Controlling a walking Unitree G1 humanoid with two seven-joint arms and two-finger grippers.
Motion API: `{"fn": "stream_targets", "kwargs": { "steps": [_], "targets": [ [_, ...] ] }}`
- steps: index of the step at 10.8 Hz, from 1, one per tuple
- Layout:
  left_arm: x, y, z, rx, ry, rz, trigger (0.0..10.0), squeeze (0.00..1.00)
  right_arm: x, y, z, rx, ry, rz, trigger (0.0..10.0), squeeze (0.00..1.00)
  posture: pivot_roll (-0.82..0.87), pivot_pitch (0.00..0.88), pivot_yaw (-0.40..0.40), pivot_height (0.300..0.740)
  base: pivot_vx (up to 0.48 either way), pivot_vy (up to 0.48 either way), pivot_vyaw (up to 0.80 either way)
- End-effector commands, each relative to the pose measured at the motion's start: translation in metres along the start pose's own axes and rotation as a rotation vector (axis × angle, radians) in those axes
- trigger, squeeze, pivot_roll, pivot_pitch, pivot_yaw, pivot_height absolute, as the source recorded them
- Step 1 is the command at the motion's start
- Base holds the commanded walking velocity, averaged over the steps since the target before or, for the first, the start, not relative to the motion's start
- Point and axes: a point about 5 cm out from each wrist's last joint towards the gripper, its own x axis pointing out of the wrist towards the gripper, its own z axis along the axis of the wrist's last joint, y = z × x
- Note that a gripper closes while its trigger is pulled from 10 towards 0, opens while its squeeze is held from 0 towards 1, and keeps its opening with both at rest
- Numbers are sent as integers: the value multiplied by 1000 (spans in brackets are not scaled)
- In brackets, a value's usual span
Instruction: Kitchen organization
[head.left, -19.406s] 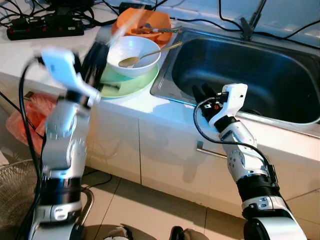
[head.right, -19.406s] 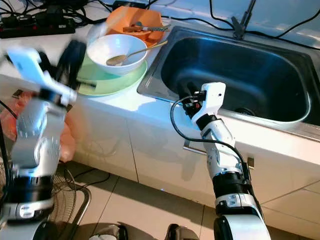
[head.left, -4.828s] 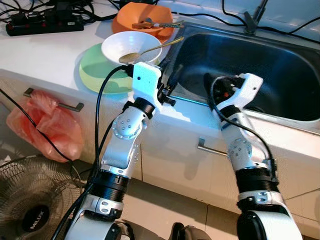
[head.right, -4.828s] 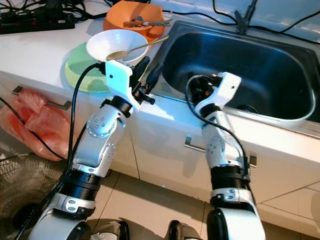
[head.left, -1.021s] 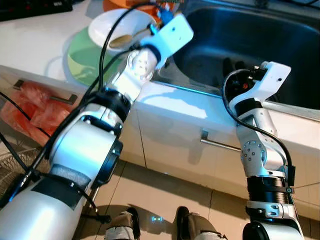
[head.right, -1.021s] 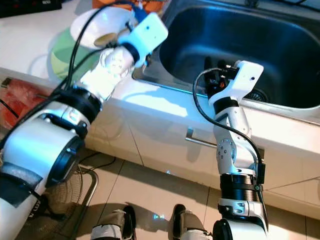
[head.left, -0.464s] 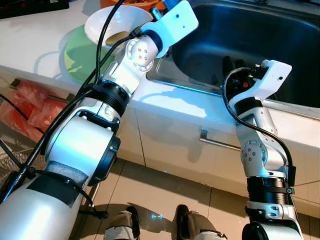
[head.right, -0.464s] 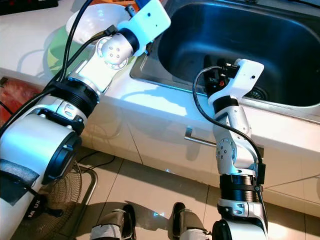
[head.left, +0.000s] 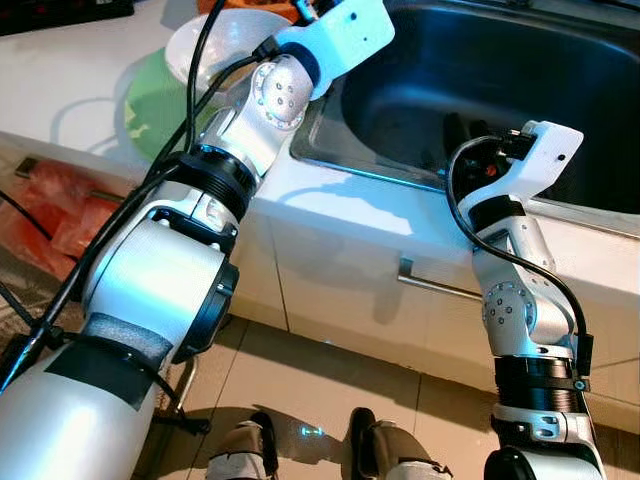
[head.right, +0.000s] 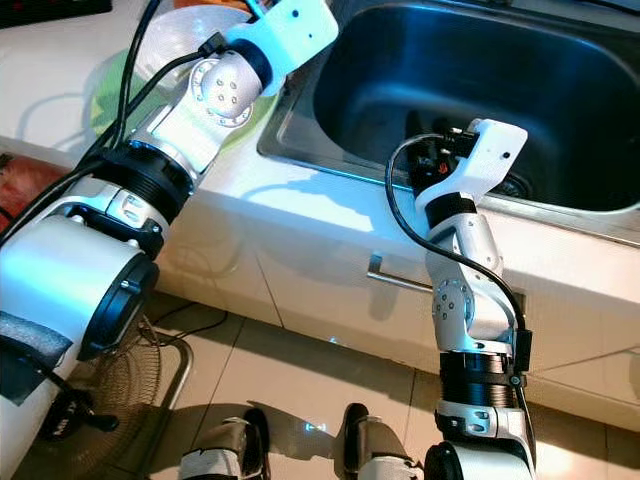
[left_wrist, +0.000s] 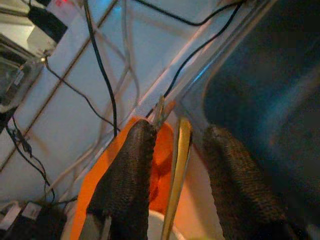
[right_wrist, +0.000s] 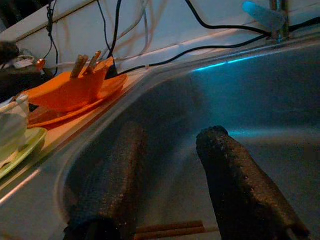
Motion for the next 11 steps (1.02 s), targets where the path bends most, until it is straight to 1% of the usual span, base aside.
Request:
{"fn": "stream_targets", "kwargs": {
  "steps": [1, 3, 7, 8, 9, 11],
  "targets": [
    [2, 9, 6, 13, 0, 25, 10000, 0, -1, 2, 5, 9, -10, 8, 10000, 0, -59, 278, -18, 740, 0, 0, 0],
    [2, 7, 2, -1, 20, 32, 10000, 0, 3, 7, 16, 0, -31, 32, 10000, 0, -70, 280, -30, 740, 0, 0, 0],
    [2, 10, 1, 4, 35, 76, 10000, 0, 1, 11, 22, 7, -36, 43, 10000, 0, -81, 278, -37, 740, 0, 0, 0],
    [2, 11, -1, -15, 52, 93, 4275, 0, -1, 12, 22, 9, -31, 43, 10000, 0, -87, 279, -38, 740, 0, 0, 0],
    [2, 11, -1, -28, 57, 105, 0, 0, -1, 12, 22, 12, -28, 43, 10000, 0, -89, 279, -39, 740, 0, 0, 0],
    [2, 8, -1, -33, 58, 105, 0, 0, -3, 11, 21, 11, -19, 35, 10000, 0, -91, 284, -38, 740, 0, 0, 0]
  ]
}}
